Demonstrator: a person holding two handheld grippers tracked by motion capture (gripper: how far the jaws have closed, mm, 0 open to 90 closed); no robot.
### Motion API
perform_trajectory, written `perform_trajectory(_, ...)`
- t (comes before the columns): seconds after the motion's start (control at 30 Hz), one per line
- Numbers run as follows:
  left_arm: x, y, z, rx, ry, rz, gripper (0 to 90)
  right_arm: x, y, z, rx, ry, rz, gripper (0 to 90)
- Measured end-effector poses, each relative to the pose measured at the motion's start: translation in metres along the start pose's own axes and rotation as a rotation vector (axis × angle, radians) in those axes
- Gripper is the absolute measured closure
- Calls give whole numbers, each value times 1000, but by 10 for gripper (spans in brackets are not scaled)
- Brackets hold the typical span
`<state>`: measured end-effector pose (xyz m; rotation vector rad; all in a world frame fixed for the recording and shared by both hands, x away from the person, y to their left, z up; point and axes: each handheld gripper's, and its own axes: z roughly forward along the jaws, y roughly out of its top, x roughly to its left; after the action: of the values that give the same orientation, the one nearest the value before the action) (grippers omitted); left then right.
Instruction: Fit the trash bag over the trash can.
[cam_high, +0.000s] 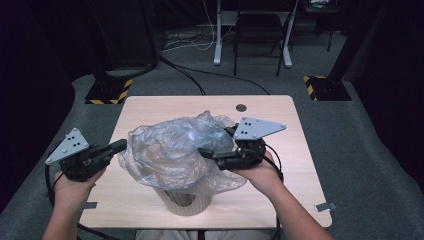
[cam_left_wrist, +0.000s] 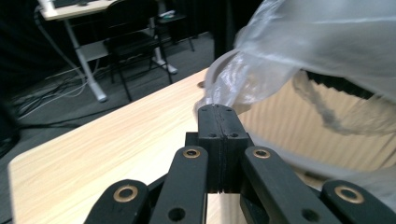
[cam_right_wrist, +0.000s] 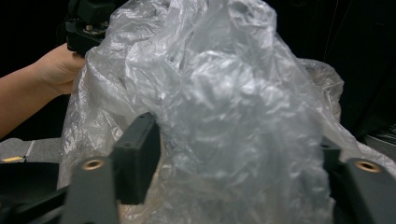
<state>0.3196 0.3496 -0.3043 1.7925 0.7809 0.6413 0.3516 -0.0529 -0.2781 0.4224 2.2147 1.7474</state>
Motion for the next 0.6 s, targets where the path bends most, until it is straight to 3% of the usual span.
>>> perform_trajectory(0.13, 8, -8, 0, 8, 15, -23, 894, 0, 2, 3, 5, 3, 3, 220)
perform_trajectory(0.3, 12, -19, -1, 9, 20, -44, 894, -1, 2, -6, -17, 3, -5, 221)
perform_trajectory(0.6, 18, -23, -7, 4, 43, -61, 894, -8, 4, -34, -63, -57, -6, 241)
